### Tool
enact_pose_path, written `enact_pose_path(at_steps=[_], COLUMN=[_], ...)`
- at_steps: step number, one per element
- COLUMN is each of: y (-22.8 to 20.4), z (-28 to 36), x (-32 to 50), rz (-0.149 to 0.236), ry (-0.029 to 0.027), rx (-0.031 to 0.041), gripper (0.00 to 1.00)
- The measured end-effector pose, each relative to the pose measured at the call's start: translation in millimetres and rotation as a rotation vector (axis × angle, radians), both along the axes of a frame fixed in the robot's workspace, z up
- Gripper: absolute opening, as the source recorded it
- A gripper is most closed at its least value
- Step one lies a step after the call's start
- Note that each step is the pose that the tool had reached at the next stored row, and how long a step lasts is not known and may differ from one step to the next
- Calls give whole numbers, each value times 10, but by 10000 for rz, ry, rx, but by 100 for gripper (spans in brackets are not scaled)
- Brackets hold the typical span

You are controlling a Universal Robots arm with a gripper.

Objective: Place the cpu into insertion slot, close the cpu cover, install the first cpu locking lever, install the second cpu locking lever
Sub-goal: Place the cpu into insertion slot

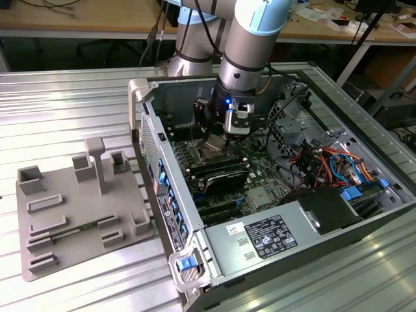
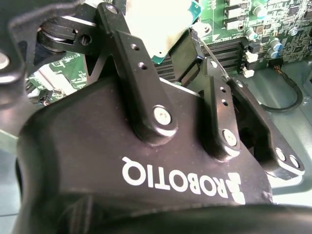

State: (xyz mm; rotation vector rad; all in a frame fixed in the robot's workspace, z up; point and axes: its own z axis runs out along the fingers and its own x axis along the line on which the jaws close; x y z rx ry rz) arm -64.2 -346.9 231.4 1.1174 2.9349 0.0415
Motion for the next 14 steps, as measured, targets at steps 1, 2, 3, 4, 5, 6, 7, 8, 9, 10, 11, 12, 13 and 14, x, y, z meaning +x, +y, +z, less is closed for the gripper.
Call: enact_pose_path(at_steps=[1,2,3,4,5,6,7,8,9,10,11,12,13,14], y=[0,0,0,0,0,0,0,0,0,0,0,0,0,0], z=[0,0,0,0,-1,-1,-1,-1,-1,-1,-1,-1,-1,-1], x=[0,0,0,0,0,0,0,0,0,0,0,0,0,0], rz=[-18,-49,-68,-88,-117,-143,-160,-184,-200,-227,-261,-290,-309,-327], ry=[0,1,0,0,0,0,0,0,0,0,0,0,0,0], rx=[0,-1,0,0,0,0,1,0,0,0,0,0,0,0], gripper=[55,55,55,55,55,55,55,55,55,55,55,55,55,55])
